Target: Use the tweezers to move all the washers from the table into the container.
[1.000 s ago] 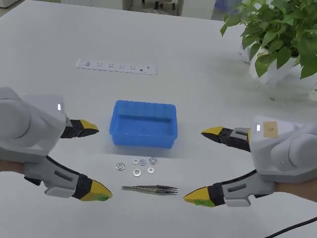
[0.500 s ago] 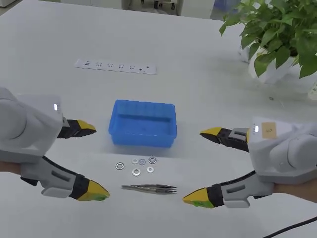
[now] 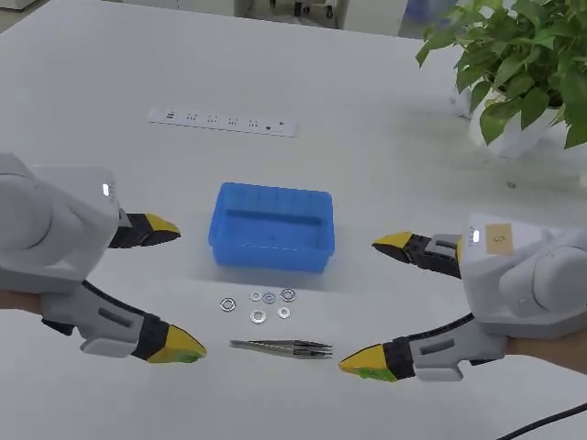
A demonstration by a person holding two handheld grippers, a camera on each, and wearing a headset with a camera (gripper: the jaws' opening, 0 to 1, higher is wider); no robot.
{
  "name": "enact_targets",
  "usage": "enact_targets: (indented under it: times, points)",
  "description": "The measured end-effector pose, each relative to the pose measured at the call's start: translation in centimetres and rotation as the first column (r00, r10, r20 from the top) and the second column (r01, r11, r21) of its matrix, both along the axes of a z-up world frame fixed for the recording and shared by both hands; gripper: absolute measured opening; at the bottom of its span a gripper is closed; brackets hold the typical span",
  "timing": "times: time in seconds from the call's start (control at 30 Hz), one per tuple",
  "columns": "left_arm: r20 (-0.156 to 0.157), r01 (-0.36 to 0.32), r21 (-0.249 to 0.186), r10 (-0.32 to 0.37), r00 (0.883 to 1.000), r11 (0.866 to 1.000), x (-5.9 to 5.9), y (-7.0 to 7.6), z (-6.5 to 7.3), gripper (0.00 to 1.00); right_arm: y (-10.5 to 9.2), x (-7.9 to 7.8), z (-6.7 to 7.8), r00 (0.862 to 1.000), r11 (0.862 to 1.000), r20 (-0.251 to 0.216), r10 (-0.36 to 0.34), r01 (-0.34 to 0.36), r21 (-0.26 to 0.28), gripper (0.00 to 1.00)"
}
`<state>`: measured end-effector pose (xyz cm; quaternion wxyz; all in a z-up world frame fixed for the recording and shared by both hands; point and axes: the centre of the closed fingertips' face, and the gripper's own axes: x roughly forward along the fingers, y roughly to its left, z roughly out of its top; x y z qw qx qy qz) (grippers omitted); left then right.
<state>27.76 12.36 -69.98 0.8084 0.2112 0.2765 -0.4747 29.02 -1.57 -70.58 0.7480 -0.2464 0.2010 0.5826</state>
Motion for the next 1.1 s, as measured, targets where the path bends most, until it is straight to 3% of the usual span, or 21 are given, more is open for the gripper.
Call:
enact_targets:
  times: [0.4, 0.5, 1.1]
  points:
    - [-0.019, -0.002, 0.003, 0.002, 1.0, 1.0, 0.2, 0.3, -0.4, 0.85, -0.3, 0.5, -0.3, 1.0, 1.0, -0.002, -0.007, 0.007, -0.006, 0.85]
    - [-0.031, 0.003, -0.014, -0.004, 1.0, 1.0, 0.2, 0.1, -0.3, 0.85, -0.4, 0.7, -0.4, 1.0, 1.0, -0.006, -0.012, 0.012, -0.005, 0.84]
    - [-0.024, -0.019, -0.035, 0.018, 1.0, 0.999, 1.3, 0.5, -0.1, 0.85, -0.6, 1.2, -1.0, 0.999, 0.999, -0.02, -0.038, 0.038, -0.012, 0.83]
